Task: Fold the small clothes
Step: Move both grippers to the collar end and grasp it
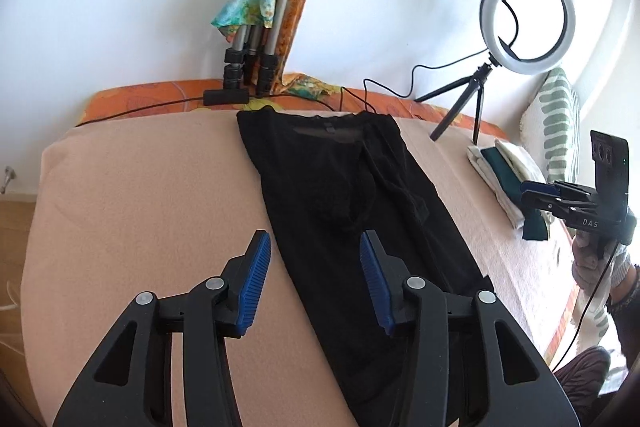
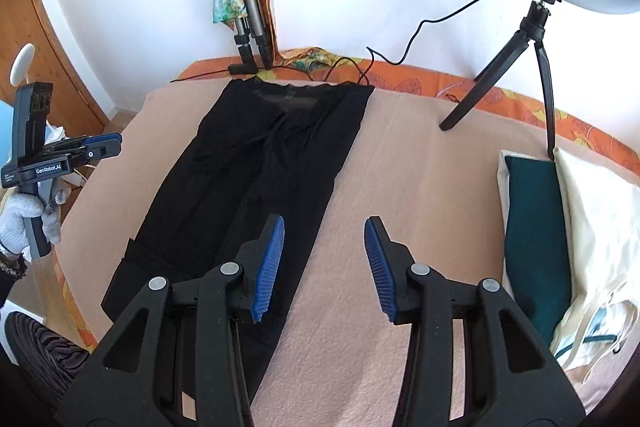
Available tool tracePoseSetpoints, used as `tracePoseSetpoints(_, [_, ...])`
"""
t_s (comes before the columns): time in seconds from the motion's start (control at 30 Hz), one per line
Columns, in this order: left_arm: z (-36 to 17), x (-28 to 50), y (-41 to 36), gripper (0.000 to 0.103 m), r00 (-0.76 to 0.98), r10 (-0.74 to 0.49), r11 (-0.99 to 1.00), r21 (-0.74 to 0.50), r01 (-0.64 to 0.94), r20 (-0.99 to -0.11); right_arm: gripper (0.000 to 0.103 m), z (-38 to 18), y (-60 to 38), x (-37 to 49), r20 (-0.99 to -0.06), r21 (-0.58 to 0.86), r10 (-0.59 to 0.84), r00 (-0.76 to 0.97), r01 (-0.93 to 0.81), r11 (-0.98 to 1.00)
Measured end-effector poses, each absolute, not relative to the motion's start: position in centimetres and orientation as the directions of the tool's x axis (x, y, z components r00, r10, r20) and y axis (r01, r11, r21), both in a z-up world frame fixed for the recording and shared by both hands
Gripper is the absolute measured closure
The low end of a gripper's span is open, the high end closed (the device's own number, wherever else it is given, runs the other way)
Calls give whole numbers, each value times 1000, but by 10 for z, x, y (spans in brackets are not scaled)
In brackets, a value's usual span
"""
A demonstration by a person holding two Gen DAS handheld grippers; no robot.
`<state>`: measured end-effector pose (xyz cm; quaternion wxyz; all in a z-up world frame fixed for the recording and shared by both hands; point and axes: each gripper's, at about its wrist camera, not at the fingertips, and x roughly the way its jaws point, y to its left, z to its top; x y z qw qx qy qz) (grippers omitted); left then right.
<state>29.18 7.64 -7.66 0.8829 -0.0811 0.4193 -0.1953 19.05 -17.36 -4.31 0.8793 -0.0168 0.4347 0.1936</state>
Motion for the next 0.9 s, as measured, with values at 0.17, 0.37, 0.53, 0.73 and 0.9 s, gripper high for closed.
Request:
tracePoseSetpoints(0.17, [-85, 335, 89, 56, 562, -428, 903, -360, 234, -707, 59, -45, -176, 238, -766, 214, 374, 522, -342, 915])
tracePoseSetpoints(0.37, [-108, 383, 94, 56, 546, -463, 882, -426, 203, -698, 59, -76, -164, 296, -765, 263, 391, 512, -305, 915])
tracePoseSetpoints(0.53, [-131, 416, 91, 56, 531, -455, 887, -417, 198, -715, 59, -102, -156, 337, -774, 274, 392, 497, -295, 915])
tracePoseSetpoints(0.73, [-156, 449, 87, 56, 513, -459, 883, -435, 174, -725, 59, -124, -150, 373, -772, 316, 420, 477, -286, 905])
tracePoseSetpoints(0.9, [-161, 465, 79, 56, 511, -473, 877, -438, 197, -717, 59, -136, -143, 391, -769, 328, 433, 470, -292, 899])
